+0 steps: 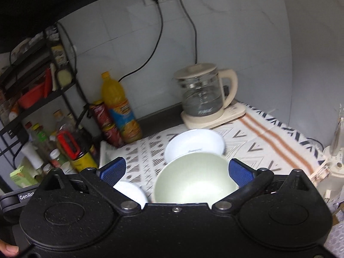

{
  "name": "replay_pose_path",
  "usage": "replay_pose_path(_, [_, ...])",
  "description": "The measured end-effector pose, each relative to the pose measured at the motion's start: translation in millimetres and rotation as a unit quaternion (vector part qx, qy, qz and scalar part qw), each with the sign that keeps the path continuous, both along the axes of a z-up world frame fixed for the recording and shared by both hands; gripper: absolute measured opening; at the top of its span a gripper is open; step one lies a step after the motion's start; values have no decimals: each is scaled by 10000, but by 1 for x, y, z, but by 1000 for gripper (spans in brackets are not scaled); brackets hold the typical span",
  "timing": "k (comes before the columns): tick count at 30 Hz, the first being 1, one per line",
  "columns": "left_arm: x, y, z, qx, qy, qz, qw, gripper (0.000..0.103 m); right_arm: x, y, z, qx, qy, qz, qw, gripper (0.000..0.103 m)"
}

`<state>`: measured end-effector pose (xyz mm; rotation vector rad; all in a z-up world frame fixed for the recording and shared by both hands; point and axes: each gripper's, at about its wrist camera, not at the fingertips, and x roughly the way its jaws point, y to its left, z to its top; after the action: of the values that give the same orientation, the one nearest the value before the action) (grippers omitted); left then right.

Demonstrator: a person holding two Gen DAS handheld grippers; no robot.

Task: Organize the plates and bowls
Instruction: 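Move both grippers to the rim of the small white 'BAKERY' plate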

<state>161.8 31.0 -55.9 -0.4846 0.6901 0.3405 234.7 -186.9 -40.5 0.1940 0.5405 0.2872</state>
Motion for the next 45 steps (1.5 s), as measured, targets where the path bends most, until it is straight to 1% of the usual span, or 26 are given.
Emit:
replay_pose_path(7, [34,-25,5,28,-138,-228,9996,103,37,-34,-2,-24,-21,-160,9999,103])
replay_pose_path(11, [58,-37,9,161,-212,-375,9989,103,67,-51,-5,-34,160,-122,9998,103])
replay_pose_path(15, [84,-46,13,231,-195,-464,9985,103,94,-62,-9,-45,293,-70,9995,103])
replay_pose_path(18, [105,-50,13,261,-115,-516,9983,103,118,-67,-15,-26,476,31,9989,103])
replay_pose_path(22, [133,-51,10,92,-25,-582,9983,103,146,-76,-22,30,688,17,9976,103])
replay_pose_path(27, [169,-60,1,179,189,-652,9975,103,175,-86,-36,23,930,153,9955,102])
replay_pose_path(29, [182,-64,-4,191,271,-700,9970,103,186,-89,-43,73,1071,209,9940,100])
replay_pose_path(33, [209,-73,-13,234,406,-827,9955,103,211,-90,-57,137,1368,507,9892,90])
replay_pose_path(37, [232,-74,-24,249,596,-828,9945,102,233,-86,-74,176,1646,706,9837,81])
replay_pose_path(38, [237,-73,-27,236,646,-831,9942,101,238,-85,-79,183,1728,737,9820,80])
replay_pose_path(40, [245,-70,-34,216,742,-863,9933,100,249,-80,-90,178,1886,834,9783,69])
replay_pose_path(41, [248,-68,-38,196,798,-868,9928,100,254,-78,-95,181,1963,908,9762,67])
replay_pose_path(42, [251,-65,-42,173,853,-871,9924,100,258,-75,-99,181,2031,963,9742,65])
replay_pose_path(45, [258,-57,-54,70,989,-864,9913,97,271,-68,-112,196,2231,1145,9679,65])
